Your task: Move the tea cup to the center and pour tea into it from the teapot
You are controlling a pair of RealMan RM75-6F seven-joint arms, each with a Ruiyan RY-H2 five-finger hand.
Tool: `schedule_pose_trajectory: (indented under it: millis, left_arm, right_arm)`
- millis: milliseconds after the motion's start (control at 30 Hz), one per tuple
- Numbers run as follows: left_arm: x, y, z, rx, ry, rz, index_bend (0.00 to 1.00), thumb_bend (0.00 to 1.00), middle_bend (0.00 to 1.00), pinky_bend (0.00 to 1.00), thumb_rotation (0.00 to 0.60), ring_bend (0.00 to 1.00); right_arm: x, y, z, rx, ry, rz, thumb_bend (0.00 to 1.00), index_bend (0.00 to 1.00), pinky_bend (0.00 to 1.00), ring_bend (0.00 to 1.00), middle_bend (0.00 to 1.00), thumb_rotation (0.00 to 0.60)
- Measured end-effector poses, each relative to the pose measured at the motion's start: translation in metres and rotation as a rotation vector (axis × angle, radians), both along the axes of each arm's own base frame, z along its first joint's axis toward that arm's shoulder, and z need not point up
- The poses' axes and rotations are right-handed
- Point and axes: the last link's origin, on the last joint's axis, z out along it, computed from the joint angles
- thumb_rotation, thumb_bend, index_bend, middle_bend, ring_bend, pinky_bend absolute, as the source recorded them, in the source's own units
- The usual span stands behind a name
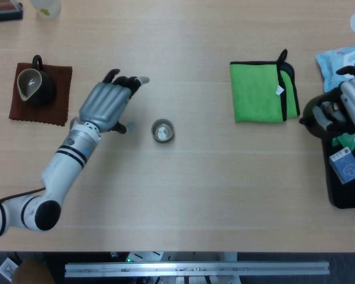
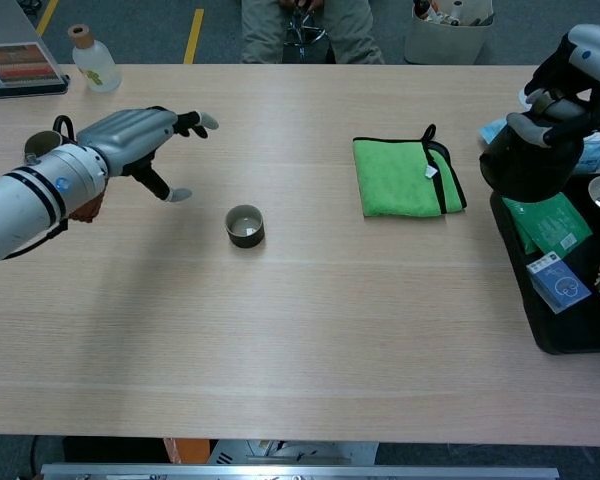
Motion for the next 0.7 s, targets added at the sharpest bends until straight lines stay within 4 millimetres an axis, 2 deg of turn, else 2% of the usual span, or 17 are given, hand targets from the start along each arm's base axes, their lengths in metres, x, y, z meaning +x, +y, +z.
schedule_pose_trajectory:
  millis: [133, 367, 500, 700]
  left_arm:
    - [-0.018, -0.009, 0.032, 0.087, 0.012, 0.015, 0.10, 0.25, 0.18, 0.07, 0.600, 0.17]
    - [-0.038, -0.026, 0.065, 0.164, 0.019, 0.027, 0.10, 0.25, 0.19, 0.07, 0.600, 0.17]
    - [-0.046, -0.046, 0.087, 0.207, 0.015, 0.015, 0.10, 0.25, 0.19, 0.07, 0.600, 0.17]
    - [-0.056, -0.073, 0.107, 0.232, 0.005, 0.016, 0.10, 0.25, 0.19, 0.07, 0.600, 0.17]
  right_arm:
    - [0.011, -0.005, -0.009, 0.024, -0.002, 0.018, 0.40, 0.98, 0.23, 0.91, 0.95, 0.579]
    - [0.029, -0.012, -0.027, 0.068, -0.008, 0.046, 0.40, 0.98, 0.23, 0.91, 0.95, 0.585]
    - [0.044, -0.020, -0.047, 0.101, -0.017, 0.063, 0.40, 0.98, 0.23, 0.91, 0.95, 0.589]
    - [0.063, -0.028, -0.073, 0.139, -0.012, 0.079, 0.40, 0.98, 0.23, 0.91, 0.95, 0.589]
